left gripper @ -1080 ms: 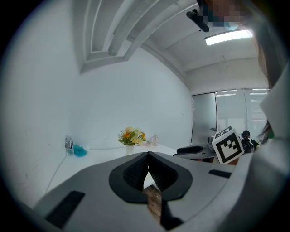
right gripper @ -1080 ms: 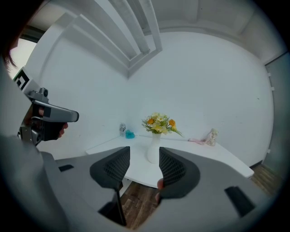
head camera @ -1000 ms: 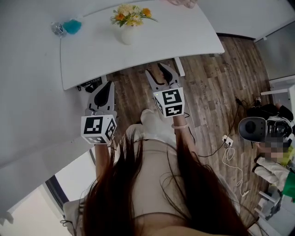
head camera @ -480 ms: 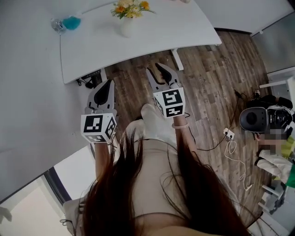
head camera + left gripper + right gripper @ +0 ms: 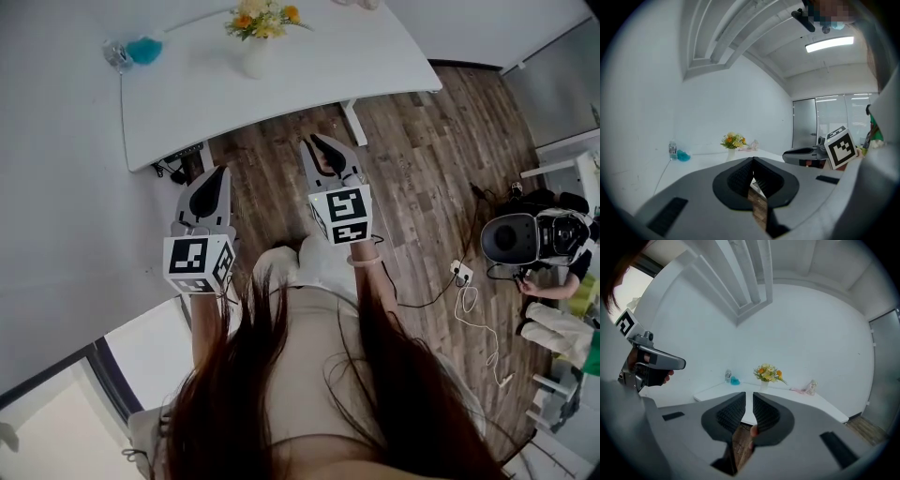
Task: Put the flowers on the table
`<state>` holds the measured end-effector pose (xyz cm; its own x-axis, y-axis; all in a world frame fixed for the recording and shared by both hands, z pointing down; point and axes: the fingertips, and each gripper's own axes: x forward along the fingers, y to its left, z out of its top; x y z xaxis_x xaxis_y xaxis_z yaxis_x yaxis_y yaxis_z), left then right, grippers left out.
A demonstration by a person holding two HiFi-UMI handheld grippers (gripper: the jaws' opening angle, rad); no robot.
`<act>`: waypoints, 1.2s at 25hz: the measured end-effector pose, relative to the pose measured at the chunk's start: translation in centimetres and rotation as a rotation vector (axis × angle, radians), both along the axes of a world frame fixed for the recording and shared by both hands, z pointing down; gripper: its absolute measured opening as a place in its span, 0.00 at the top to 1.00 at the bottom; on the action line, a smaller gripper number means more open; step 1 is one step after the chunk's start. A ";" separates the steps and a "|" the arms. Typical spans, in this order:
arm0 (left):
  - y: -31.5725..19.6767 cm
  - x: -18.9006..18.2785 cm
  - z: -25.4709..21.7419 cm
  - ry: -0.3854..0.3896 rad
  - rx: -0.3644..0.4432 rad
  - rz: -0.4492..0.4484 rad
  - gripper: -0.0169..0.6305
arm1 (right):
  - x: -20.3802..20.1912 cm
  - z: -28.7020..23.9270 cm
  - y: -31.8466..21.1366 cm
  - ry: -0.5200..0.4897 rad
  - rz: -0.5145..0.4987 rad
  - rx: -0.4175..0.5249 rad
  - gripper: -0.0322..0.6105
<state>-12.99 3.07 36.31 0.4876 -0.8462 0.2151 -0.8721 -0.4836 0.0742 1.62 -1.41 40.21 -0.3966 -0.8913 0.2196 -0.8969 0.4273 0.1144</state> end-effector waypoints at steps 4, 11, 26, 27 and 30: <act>0.1 -0.3 -0.1 0.000 0.004 -0.017 0.97 | -0.4 -0.4 -0.1 0.002 -0.014 0.019 0.87; 0.0 1.0 -0.6 0.000 0.002 -0.034 0.97 | 0.9 -0.9 -0.1 -0.014 -0.023 0.009 0.89; 1.1 4.1 0.4 0.003 -0.035 -0.027 0.97 | 3.2 -0.1 1.6 0.015 -0.042 0.009 0.90; 1.2 4.4 0.4 0.002 -0.028 -0.022 0.97 | 3.4 -0.1 1.7 0.012 -0.041 0.009 0.90; 1.6 5.2 0.3 -0.003 -0.021 -0.017 0.97 | 4.1 0.0 2.2 0.004 -0.043 0.008 0.90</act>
<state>-7.77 4.64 36.65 0.4729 -0.8494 0.2343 -0.8802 -0.4675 0.0816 5.71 0.75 40.25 -0.4340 -0.8750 0.2143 -0.8771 0.4648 0.1215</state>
